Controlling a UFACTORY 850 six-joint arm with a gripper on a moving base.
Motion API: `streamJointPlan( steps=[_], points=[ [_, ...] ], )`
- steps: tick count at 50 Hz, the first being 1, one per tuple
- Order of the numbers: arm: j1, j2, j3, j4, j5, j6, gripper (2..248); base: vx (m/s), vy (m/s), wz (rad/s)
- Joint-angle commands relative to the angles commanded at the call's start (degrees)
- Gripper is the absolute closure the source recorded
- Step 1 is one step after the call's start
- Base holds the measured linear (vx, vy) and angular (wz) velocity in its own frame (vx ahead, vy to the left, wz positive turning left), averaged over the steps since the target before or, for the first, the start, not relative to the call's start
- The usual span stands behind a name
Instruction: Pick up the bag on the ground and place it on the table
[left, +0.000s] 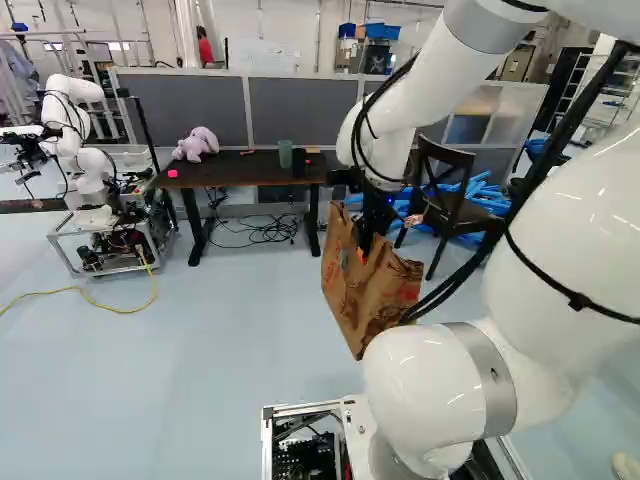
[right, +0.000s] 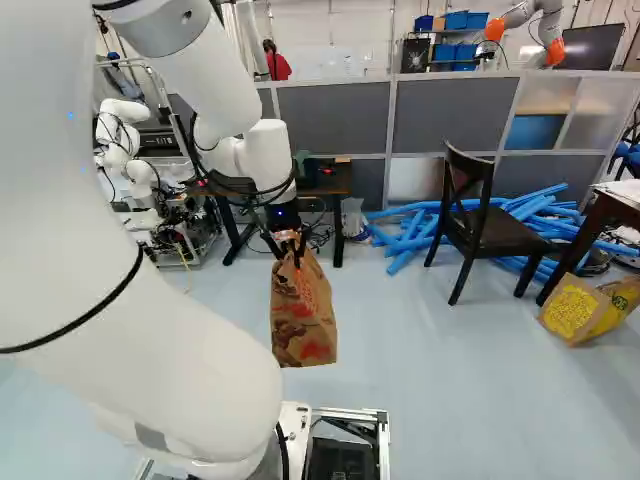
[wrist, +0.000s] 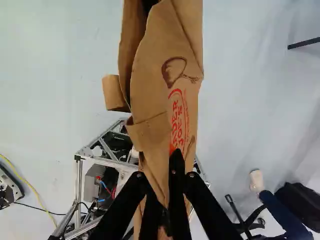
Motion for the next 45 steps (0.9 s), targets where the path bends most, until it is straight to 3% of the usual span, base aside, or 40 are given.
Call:
streamJointPlan(
  steps=[45],
  points=[
    [0.40,2.91,-7.17,0.21,-11.02,0.00,229,0.000,0.000,0.000]
  ],
)
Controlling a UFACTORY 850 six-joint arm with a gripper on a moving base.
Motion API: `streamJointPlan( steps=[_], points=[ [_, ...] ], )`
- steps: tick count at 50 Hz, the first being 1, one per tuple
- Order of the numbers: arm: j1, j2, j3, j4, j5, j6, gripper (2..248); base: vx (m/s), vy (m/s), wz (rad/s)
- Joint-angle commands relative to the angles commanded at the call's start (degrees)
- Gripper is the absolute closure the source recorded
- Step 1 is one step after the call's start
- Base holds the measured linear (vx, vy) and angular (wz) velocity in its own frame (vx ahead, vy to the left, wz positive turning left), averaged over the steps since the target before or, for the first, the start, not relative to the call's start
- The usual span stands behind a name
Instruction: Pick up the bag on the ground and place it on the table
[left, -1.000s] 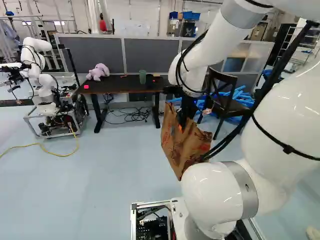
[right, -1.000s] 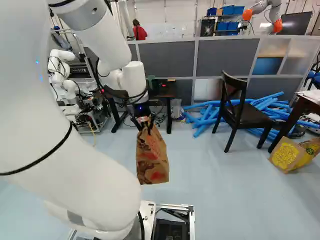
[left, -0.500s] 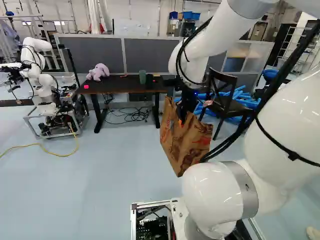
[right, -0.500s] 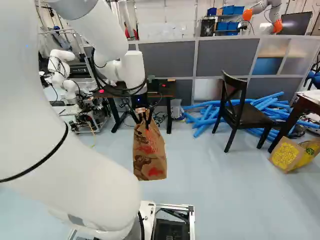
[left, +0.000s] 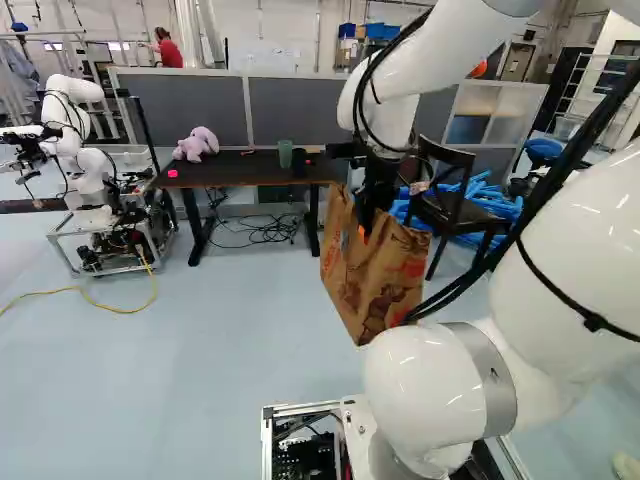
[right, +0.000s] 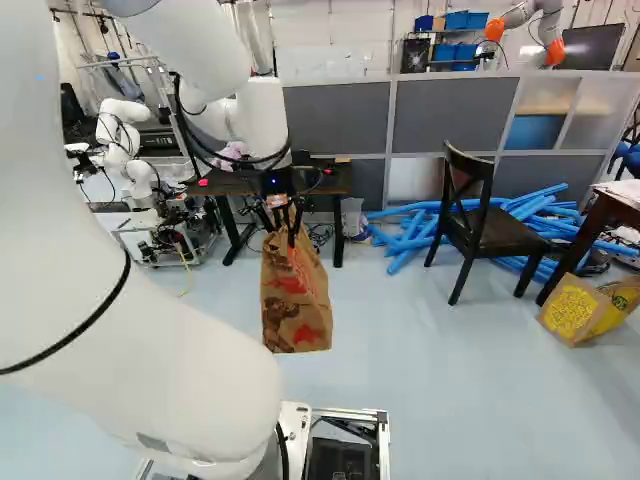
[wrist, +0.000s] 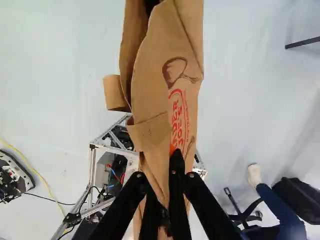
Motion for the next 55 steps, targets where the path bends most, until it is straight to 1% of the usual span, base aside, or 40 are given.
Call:
streamJointPlan(
  steps=[17,55],
  points=[
    [0.13,0.37,-3.19,0.00,-2.27,0.00,229,0.000,0.000,0.000],
    [0.68,0.14,-11.04,0.00,-9.75,0.00,229,0.000,0.000,0.000]
  ],
)
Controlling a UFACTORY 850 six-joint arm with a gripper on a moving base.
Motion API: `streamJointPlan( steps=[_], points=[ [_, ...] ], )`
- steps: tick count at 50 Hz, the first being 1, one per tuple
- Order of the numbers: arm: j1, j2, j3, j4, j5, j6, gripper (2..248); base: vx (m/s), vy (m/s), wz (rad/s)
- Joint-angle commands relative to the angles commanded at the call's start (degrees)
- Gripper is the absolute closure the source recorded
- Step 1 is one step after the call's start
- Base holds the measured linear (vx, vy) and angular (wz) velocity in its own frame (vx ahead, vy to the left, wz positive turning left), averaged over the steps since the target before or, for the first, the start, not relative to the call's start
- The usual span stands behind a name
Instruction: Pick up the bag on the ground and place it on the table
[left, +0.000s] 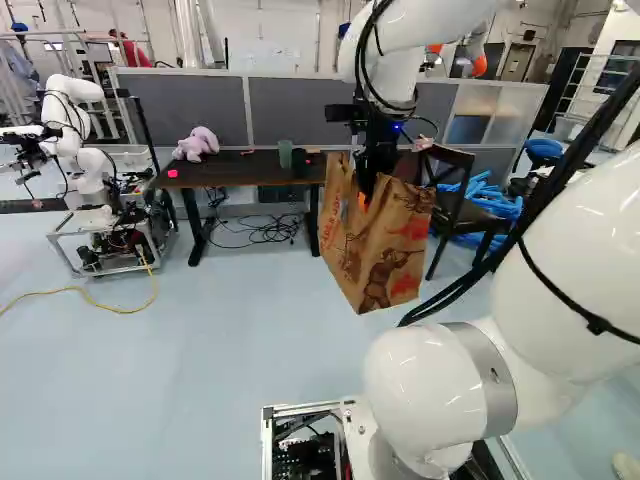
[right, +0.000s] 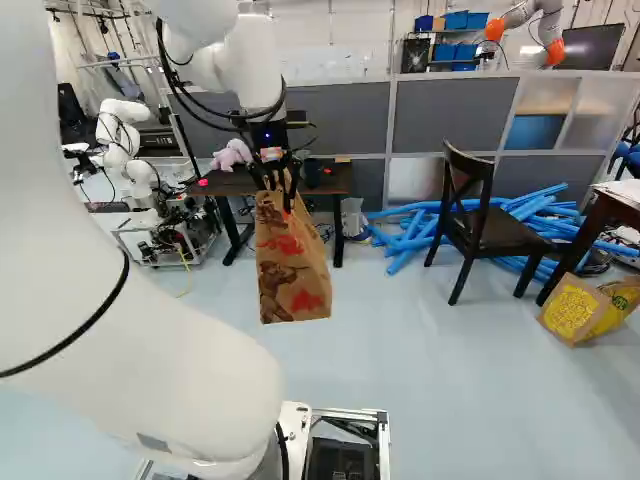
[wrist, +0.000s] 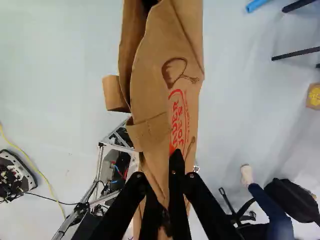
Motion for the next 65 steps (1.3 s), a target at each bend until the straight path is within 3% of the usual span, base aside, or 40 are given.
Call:
streamJointPlan(
  steps=[65],
  points=[
    [1.44,-2.63,-14.20,0.00,-10.18,0.00,229,0.000,0.000,0.000]
  ],
)
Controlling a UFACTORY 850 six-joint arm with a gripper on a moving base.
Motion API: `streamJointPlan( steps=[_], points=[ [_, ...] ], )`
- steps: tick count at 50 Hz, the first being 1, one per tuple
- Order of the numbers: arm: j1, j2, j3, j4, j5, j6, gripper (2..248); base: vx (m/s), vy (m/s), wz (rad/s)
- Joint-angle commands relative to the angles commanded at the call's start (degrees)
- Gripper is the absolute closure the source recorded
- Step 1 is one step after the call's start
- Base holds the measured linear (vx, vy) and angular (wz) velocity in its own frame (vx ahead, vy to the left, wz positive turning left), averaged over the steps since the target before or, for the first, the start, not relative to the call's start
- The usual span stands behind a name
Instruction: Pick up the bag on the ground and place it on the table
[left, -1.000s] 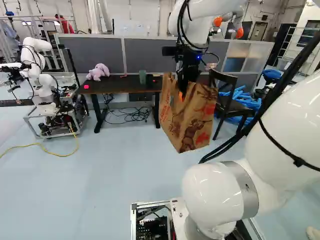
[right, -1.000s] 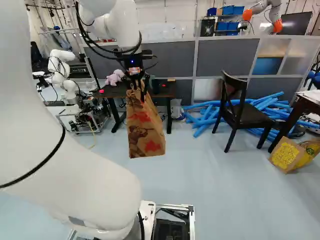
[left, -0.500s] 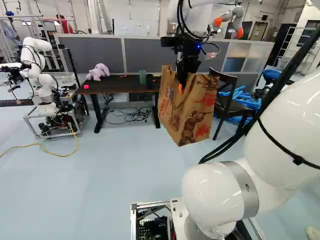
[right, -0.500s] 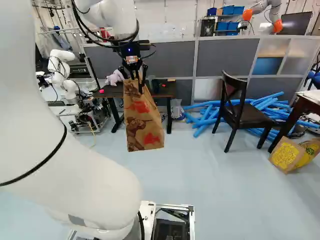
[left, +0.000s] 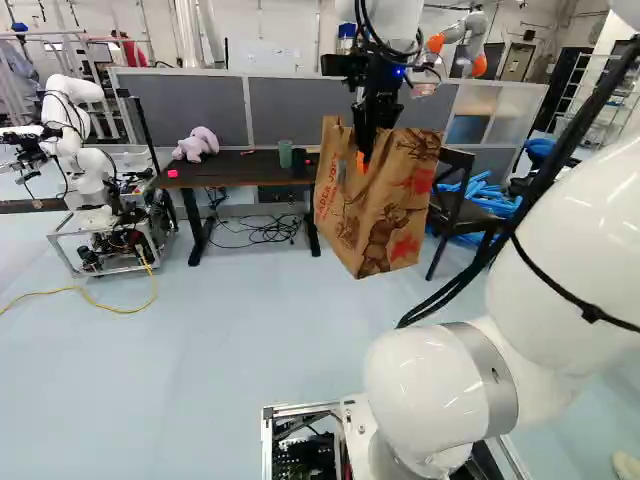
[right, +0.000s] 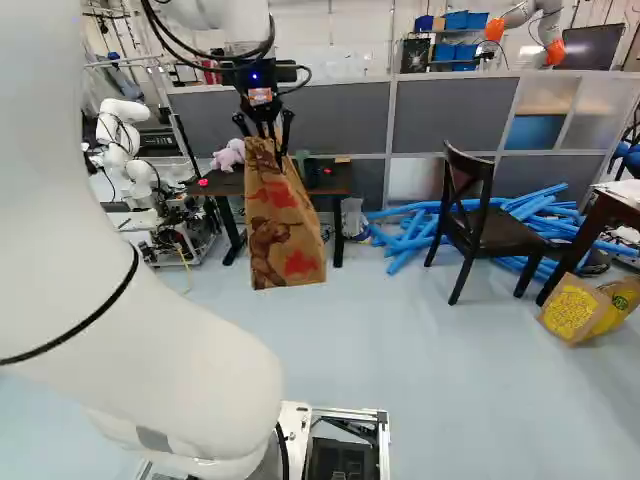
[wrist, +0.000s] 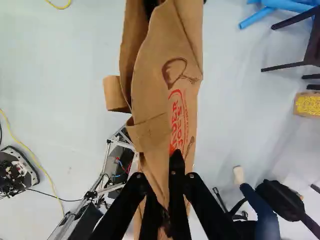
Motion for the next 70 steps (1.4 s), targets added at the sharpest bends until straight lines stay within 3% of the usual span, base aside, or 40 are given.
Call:
streamJointPlan(
  steps=[35,70],
  points=[
    [0.00,-1.47,-1.48,0.00,-0.05,0.00,229,0.000,0.000,0.002],
    [0.00,-1.47,-1.48,0.00,-0.05,0.00,229,0.006,0.025,0.118]
  ],
)
